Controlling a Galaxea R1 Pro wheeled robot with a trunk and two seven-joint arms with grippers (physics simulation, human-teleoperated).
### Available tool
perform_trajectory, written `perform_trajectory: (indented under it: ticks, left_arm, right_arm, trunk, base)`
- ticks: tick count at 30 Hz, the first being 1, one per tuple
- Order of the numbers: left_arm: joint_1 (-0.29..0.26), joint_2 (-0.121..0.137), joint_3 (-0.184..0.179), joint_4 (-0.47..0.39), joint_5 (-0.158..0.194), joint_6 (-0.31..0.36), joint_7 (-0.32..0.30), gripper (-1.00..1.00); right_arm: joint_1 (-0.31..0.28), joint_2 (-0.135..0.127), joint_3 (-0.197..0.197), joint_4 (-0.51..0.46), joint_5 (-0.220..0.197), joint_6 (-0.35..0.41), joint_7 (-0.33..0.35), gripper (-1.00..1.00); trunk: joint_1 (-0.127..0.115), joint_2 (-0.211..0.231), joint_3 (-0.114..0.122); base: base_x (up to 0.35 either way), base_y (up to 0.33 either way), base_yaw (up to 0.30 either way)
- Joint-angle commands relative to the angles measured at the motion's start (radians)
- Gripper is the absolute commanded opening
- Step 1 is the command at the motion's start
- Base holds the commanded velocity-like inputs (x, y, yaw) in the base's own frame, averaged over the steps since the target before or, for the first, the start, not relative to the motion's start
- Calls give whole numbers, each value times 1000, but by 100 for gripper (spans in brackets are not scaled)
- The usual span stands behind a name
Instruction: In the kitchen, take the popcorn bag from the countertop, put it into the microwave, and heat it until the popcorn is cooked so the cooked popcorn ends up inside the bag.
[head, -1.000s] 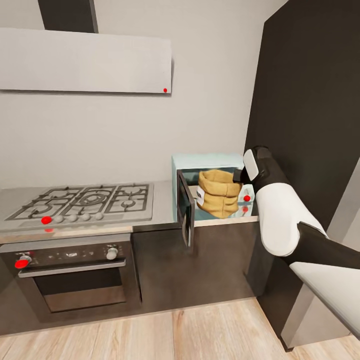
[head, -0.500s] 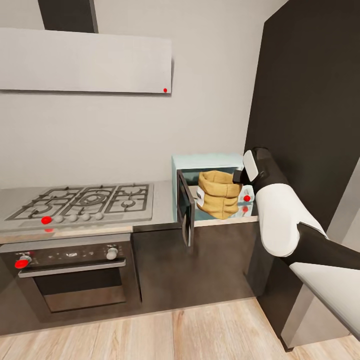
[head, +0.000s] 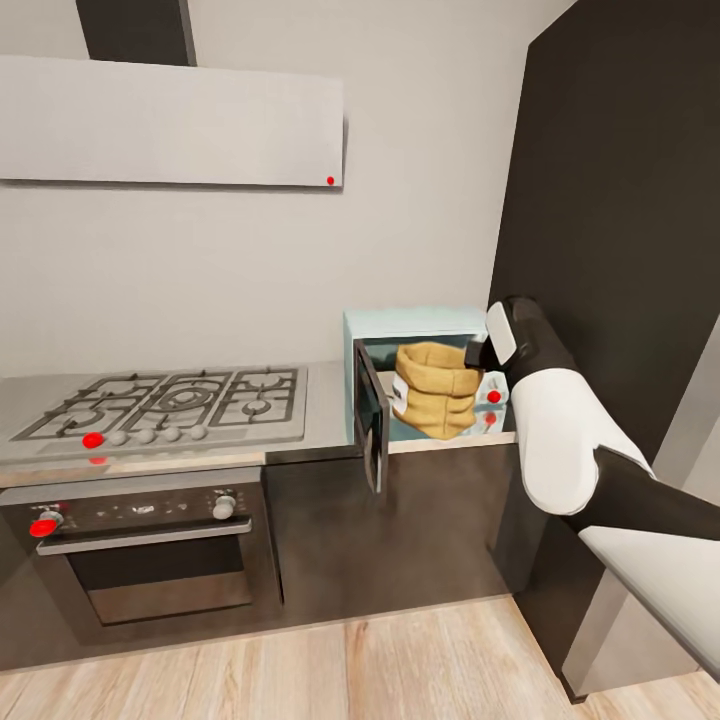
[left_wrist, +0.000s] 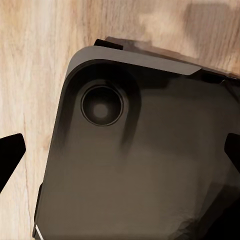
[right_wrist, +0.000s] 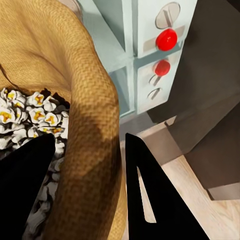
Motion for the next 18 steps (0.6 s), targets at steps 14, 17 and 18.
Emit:
perform_trajectory:
  ticks: [14,17,18]
  left_arm:
    - [0,1,1,-1,2,-1,0,100]
    - [0,1,1,-1,2,-1,1,100]
    - [0,1,1,-1,2,-1,1,100]
  right_arm:
    - [4,2,-4,0,10,4,4,-100]
    - [6,2,-4,1,10,4,4,-100]
    - [8,2,-4,1,9,4,4,-100]
  trunk:
    - [0,-1,-1]
    - [0,-1,-1]
    - [0,-1,-1]
  base:
    - [166,0,0]
    - [249,0,0]
    - [225,0,0]
